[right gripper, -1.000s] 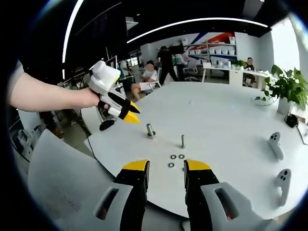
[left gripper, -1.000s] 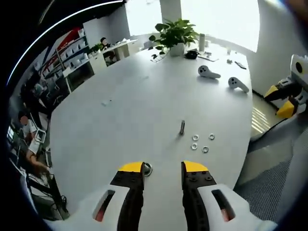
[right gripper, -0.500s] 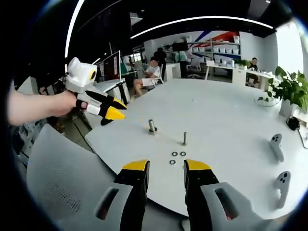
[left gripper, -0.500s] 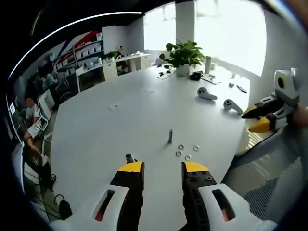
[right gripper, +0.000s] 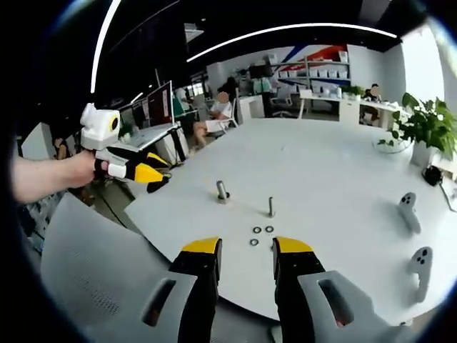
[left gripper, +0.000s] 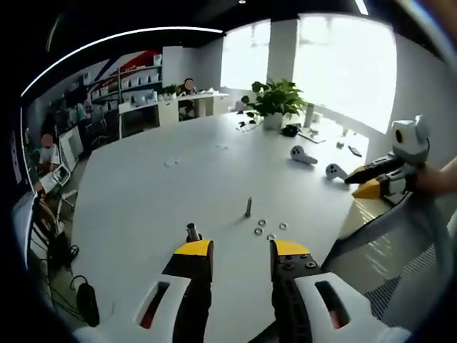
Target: Place the washer onto the threaded stud by aligning its center hole with the stud, sliding it down to the base, and recovering from edge contact or off-axis alignment until the washer reaches the visible bottom stop.
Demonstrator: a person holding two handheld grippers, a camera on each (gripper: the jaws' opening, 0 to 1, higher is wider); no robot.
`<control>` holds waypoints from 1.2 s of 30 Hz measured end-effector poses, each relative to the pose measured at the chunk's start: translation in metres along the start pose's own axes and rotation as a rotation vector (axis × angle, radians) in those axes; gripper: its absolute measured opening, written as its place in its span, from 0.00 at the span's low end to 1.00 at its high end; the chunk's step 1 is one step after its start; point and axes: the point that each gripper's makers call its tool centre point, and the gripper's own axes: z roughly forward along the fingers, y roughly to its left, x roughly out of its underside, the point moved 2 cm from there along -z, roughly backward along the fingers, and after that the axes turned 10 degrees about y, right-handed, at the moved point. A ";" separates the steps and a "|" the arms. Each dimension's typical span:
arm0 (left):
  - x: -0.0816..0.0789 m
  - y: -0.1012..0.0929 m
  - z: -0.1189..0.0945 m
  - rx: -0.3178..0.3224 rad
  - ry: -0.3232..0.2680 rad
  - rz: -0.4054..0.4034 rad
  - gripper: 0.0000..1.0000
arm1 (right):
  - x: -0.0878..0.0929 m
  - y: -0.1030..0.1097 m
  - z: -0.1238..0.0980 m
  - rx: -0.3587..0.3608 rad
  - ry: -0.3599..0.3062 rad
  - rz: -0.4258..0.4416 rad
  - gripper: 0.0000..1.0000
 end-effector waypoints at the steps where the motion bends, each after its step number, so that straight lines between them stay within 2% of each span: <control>1: -0.001 -0.001 -0.002 0.003 -0.010 0.009 0.30 | 0.001 0.001 0.001 0.004 0.009 -0.010 0.31; 4: 0.001 -0.007 -0.006 0.019 0.003 0.027 0.30 | 0.002 0.000 0.000 0.015 0.010 -0.018 0.31; 11: 0.000 -0.016 -0.018 0.064 -0.042 0.015 0.32 | 0.005 -0.007 -0.002 0.064 0.025 -0.001 0.31; 15: 0.006 -0.029 -0.027 0.071 -0.041 0.074 0.32 | 0.006 -0.010 -0.002 0.082 0.034 0.003 0.31; 18: 0.015 -0.038 -0.032 0.117 -0.029 0.059 0.32 | 0.007 -0.010 -0.002 0.092 0.046 -0.007 0.31; 22: 0.024 -0.046 -0.037 0.118 -0.023 0.094 0.33 | 0.008 -0.011 -0.003 0.106 0.050 -0.012 0.31; 25: 0.027 -0.049 -0.041 0.131 -0.034 0.077 0.33 | 0.008 -0.013 -0.003 0.113 0.051 -0.010 0.31; 36: 0.031 -0.051 -0.054 0.126 -0.050 0.101 0.32 | 0.009 -0.016 -0.003 0.133 0.061 -0.017 0.31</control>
